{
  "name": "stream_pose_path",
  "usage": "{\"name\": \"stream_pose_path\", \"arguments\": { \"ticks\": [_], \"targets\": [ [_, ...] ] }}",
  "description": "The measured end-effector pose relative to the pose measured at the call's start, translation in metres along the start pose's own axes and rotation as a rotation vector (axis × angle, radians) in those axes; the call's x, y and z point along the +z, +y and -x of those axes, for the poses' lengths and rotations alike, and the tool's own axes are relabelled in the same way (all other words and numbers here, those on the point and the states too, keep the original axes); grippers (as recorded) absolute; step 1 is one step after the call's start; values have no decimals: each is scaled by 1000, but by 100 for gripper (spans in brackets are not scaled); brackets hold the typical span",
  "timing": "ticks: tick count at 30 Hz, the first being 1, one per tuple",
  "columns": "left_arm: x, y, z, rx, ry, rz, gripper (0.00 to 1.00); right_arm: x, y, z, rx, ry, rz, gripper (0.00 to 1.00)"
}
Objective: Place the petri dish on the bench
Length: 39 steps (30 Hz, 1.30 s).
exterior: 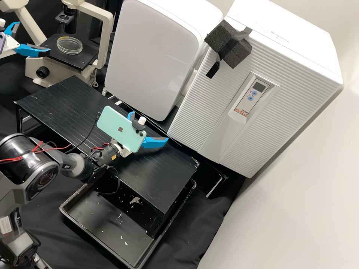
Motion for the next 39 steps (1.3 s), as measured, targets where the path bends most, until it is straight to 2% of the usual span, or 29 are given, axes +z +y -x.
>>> {"name": "stream_pose_path", "arguments": {
  "ticks": [6, 11, 17, 23, 26, 39],
  "targets": [
    [5, 11, -17, 27, -39, 2, 100, 0, 0, 0, 0, 0, 0, 100],
    [13, 17, -37, 7, -118, 27, 100, 0, 0, 0, 0, 0, 0, 100],
    [20, 19, -61, -26, -182, 55, 100, 0, 0, 0, 0, 0, 0, 100],
    [19, 5, -88, -90, -168, 57, 100, 0, 0, 0, 0, 0, 0, 100],
    [20, -8, -97, -141, -158, 53, 100, 0, 0, 0, 0, 0, 0, 100],
    [22, -15, -108, -135, -148, 80, 100, 0, 0, 0, 0, 0, 0, 100]
  ]
}}
